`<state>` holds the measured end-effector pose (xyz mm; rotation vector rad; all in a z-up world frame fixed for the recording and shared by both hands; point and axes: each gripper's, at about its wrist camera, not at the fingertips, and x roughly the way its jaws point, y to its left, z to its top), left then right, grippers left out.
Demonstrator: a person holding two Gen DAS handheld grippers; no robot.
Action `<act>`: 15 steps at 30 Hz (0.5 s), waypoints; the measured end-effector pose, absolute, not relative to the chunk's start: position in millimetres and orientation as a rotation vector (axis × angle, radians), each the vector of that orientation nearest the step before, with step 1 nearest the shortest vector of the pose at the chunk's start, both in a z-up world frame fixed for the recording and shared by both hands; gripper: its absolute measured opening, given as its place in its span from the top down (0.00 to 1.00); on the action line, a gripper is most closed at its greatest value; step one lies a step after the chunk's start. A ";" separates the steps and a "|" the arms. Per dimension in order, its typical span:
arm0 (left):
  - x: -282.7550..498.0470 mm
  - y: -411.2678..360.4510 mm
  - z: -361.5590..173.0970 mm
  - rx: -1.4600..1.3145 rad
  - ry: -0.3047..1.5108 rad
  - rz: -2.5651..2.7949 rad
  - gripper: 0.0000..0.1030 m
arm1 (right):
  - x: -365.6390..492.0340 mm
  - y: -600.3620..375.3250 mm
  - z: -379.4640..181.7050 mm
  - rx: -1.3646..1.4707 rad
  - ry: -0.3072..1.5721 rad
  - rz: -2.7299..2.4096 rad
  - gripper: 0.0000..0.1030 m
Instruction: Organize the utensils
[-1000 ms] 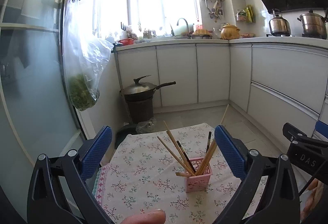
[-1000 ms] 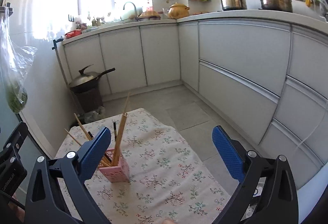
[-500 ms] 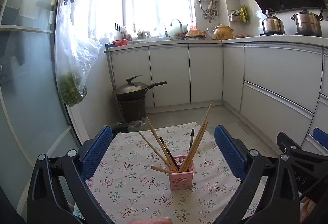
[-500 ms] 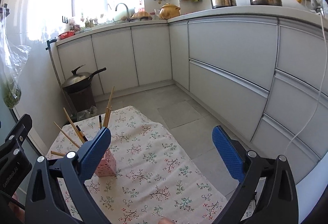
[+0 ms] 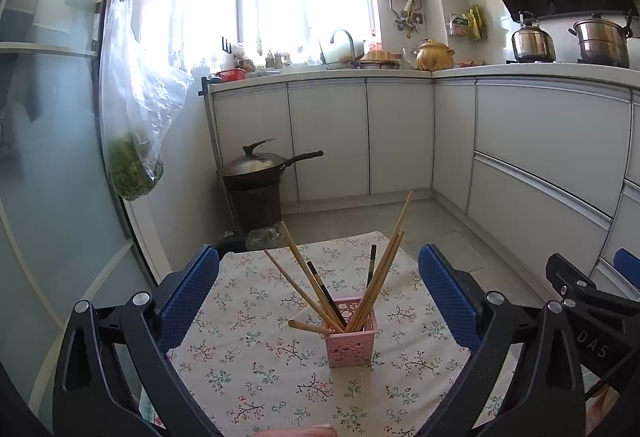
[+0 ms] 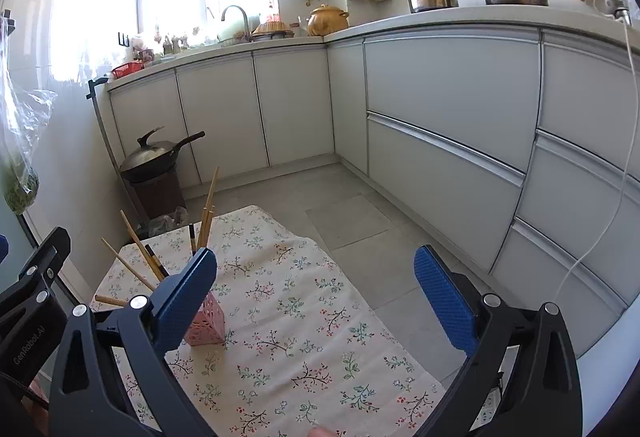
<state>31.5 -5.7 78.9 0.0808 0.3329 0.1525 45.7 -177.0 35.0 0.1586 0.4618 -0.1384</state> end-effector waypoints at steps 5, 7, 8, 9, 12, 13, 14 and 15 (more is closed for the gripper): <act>33.0 -5.1 77.5 0.082 0.343 0.156 0.07 | 46.4 -177.2 33.2 0.168 0.475 -0.132 0.07; 33.7 -4.5 77.9 0.079 0.346 0.156 0.07 | 46.6 -176.6 32.2 0.167 0.479 -0.128 0.07; 34.0 -4.5 77.9 0.079 0.347 0.157 0.07 | 46.6 -176.6 32.0 0.169 0.480 -0.127 0.07; 34.2 -4.5 77.9 0.079 0.347 0.158 0.07 | 46.7 -176.6 31.7 0.169 0.481 -0.126 0.07; 34.3 -4.2 77.2 0.081 0.351 0.156 0.07 | 46.8 -177.1 31.1 0.169 0.483 -0.125 0.06; 34.4 -3.9 76.7 0.082 0.352 0.157 0.07 | 47.4 -177.4 31.1 0.170 0.485 -0.124 0.07; 34.6 -3.7 76.5 0.082 0.353 0.157 0.07 | 47.6 -177.2 30.9 0.171 0.487 -0.124 0.07; 34.6 -3.6 76.1 0.082 0.353 0.157 0.07 | 47.8 -177.2 30.9 0.171 0.488 -0.124 0.07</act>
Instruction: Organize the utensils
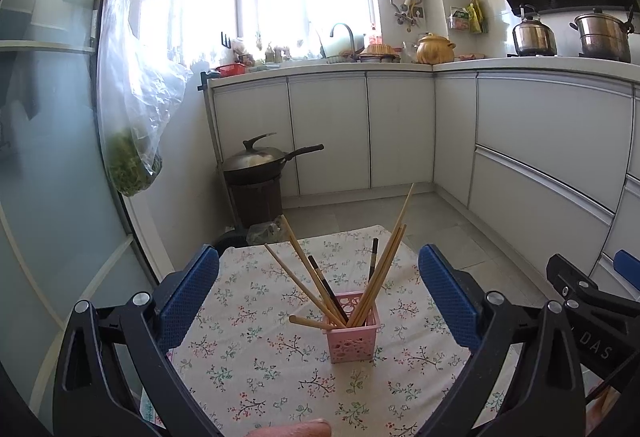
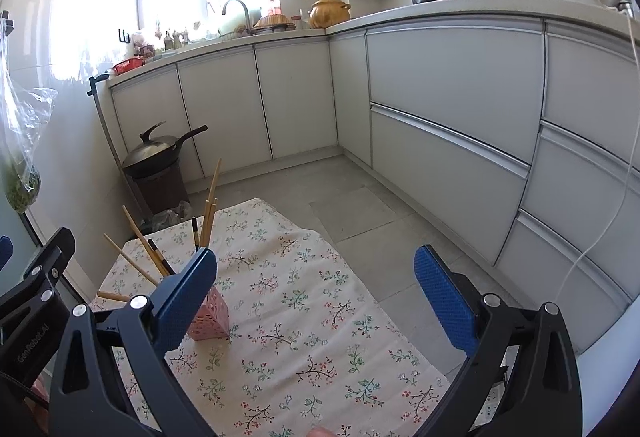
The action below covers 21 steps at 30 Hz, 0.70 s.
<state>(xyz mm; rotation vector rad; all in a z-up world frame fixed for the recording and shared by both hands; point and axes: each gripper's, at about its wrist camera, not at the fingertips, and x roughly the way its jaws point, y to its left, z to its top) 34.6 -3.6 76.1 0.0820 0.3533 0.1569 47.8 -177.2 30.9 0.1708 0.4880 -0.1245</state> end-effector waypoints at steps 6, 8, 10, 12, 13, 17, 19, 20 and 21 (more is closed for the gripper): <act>35.6 -3.3 73.9 0.083 0.358 0.162 0.07 | 48.8 -177.5 29.4 0.177 0.503 -0.119 0.07; 36.3 -3.5 73.1 0.086 0.359 0.163 0.07 | 50.2 -178.2 27.5 0.185 0.514 -0.120 0.07; 36.3 -3.0 73.2 0.082 0.359 0.160 0.07 | 49.6 -177.8 27.7 0.184 0.512 -0.122 0.07; 36.2 -3.5 73.4 0.084 0.358 0.162 0.07 | 48.7 -177.3 28.8 0.184 0.505 -0.124 0.06; 36.5 -3.3 72.9 0.084 0.359 0.162 0.07 | 48.3 -176.9 29.0 0.183 0.503 -0.124 0.07; 36.8 -4.0 72.0 0.085 0.362 0.160 0.07 | 48.8 -176.7 28.7 0.182 0.506 -0.122 0.07; 37.1 -3.9 71.6 0.086 0.362 0.159 0.07 | 48.5 -176.1 28.4 0.181 0.506 -0.123 0.07; 36.9 -4.1 71.9 0.085 0.362 0.160 0.07 | 48.6 -176.2 28.5 0.182 0.506 -0.123 0.07; 36.8 -4.2 72.0 0.086 0.362 0.160 0.07 | 48.8 -176.1 28.4 0.182 0.506 -0.123 0.06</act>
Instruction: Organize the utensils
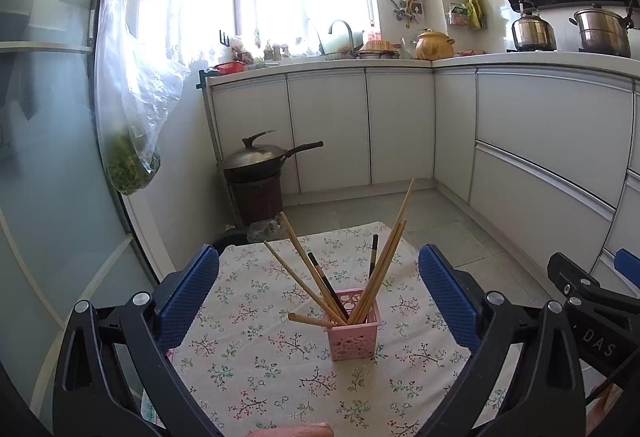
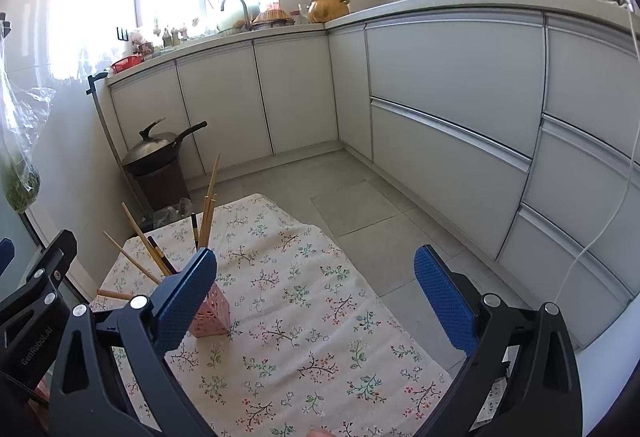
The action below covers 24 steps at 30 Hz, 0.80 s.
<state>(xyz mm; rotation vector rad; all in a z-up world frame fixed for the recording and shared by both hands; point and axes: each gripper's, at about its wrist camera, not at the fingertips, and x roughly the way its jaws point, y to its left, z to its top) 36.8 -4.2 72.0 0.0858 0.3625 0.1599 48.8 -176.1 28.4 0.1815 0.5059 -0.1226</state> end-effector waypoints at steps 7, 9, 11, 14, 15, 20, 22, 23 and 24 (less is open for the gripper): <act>38.0 -4.1 70.2 0.087 0.365 0.158 0.07 | 47.9 -176.7 28.2 0.181 0.507 -0.123 0.06; 37.9 -4.6 70.1 0.086 0.366 0.157 0.07 | 48.2 -176.6 27.9 0.182 0.509 -0.122 0.07; 38.1 -4.6 69.9 0.086 0.368 0.157 0.07 | 48.8 -177.3 27.8 0.182 0.513 -0.121 0.06; 38.8 -5.2 67.3 0.087 0.372 0.153 0.07 | 48.8 -177.6 27.8 0.182 0.513 -0.120 0.06; 38.8 -5.2 67.4 0.087 0.372 0.154 0.07 | 48.8 -177.6 27.9 0.180 0.512 -0.121 0.07; 38.9 -5.6 65.3 0.092 0.375 0.151 0.07 | 49.7 -178.1 27.2 0.180 0.515 -0.118 0.07; 38.8 -5.6 64.3 0.094 0.378 0.148 0.07 | 50.1 -178.2 27.5 0.180 0.516 -0.117 0.06; 39.2 -5.8 64.5 0.096 0.378 0.148 0.07 | 49.9 -178.3 27.4 0.179 0.516 -0.117 0.06; 39.2 -5.9 64.7 0.097 0.378 0.146 0.07 | 49.8 -178.2 27.4 0.178 0.515 -0.117 0.06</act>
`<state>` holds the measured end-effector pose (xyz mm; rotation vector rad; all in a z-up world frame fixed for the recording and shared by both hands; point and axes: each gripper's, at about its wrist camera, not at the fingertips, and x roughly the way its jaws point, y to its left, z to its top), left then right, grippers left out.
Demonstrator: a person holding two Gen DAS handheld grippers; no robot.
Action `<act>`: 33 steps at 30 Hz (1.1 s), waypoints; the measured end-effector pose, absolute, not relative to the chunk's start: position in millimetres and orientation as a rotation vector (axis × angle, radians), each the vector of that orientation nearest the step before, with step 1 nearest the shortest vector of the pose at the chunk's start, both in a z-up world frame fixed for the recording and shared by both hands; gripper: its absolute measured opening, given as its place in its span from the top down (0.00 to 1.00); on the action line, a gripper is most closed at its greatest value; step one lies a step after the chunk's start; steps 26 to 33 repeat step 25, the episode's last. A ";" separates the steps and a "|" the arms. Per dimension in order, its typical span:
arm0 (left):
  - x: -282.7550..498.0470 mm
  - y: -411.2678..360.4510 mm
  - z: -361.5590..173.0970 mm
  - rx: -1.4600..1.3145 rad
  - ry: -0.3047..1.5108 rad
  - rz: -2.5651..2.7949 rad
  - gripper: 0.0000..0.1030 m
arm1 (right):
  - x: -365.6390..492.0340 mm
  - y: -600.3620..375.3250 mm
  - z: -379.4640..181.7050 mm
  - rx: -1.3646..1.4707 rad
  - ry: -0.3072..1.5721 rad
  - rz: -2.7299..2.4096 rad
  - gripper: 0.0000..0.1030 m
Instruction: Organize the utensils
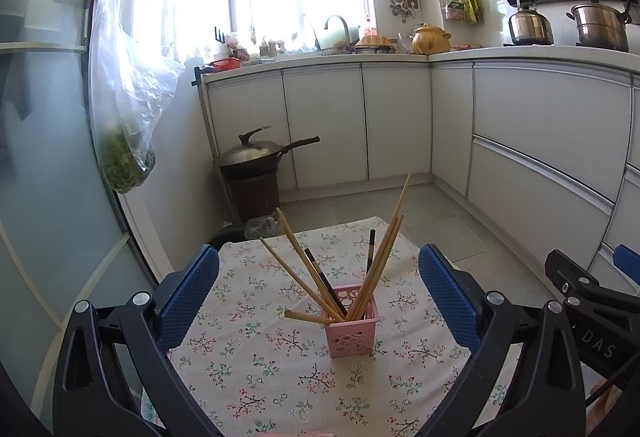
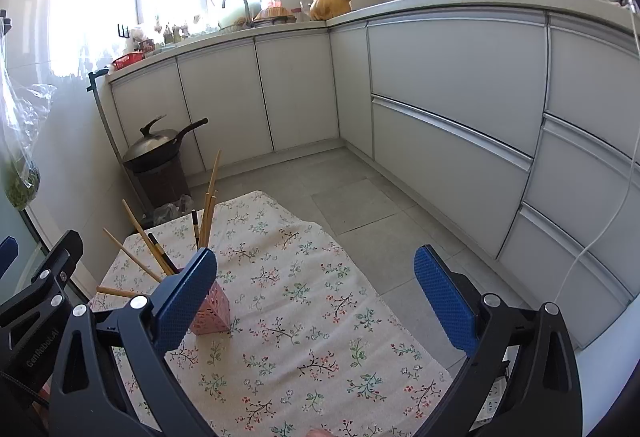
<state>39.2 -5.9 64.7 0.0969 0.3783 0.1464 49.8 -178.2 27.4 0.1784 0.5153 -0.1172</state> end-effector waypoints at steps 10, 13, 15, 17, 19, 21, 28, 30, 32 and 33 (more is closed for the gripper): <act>37.6 -7.2 65.7 0.115 0.356 0.130 0.10 | 50.1 -178.5 27.9 0.178 0.515 -0.119 0.07; 37.9 -6.4 66.0 0.113 0.354 0.120 0.16 | 50.7 -179.0 27.8 0.178 0.517 -0.120 0.06; 38.5 -7.5 65.0 0.117 0.356 0.116 0.17 | 51.2 -179.2 27.5 0.176 0.519 -0.119 0.07; 38.1 -7.1 64.9 0.114 0.356 0.111 0.17 | 51.2 -178.9 27.4 0.175 0.518 -0.120 0.07; 38.2 -4.5 66.8 0.099 0.354 0.119 0.10 | 51.1 -179.1 27.2 0.176 0.517 -0.121 0.07; 38.4 -2.6 68.1 0.092 0.357 0.126 0.07 | 51.2 -179.7 26.9 0.178 0.518 -0.122 0.07; 40.2 -3.0 66.4 0.090 0.374 0.125 0.07 | 52.1 -180.4 26.2 0.183 0.521 -0.123 0.07; 40.2 -3.0 66.4 0.090 0.374 0.125 0.07 | 52.1 -180.4 26.2 0.183 0.521 -0.123 0.07; 40.2 -3.0 66.4 0.090 0.374 0.125 0.07 | 52.1 -180.4 26.2 0.183 0.521 -0.123 0.07; 40.2 -3.0 66.4 0.090 0.374 0.125 0.07 | 52.1 -180.4 26.2 0.183 0.521 -0.123 0.07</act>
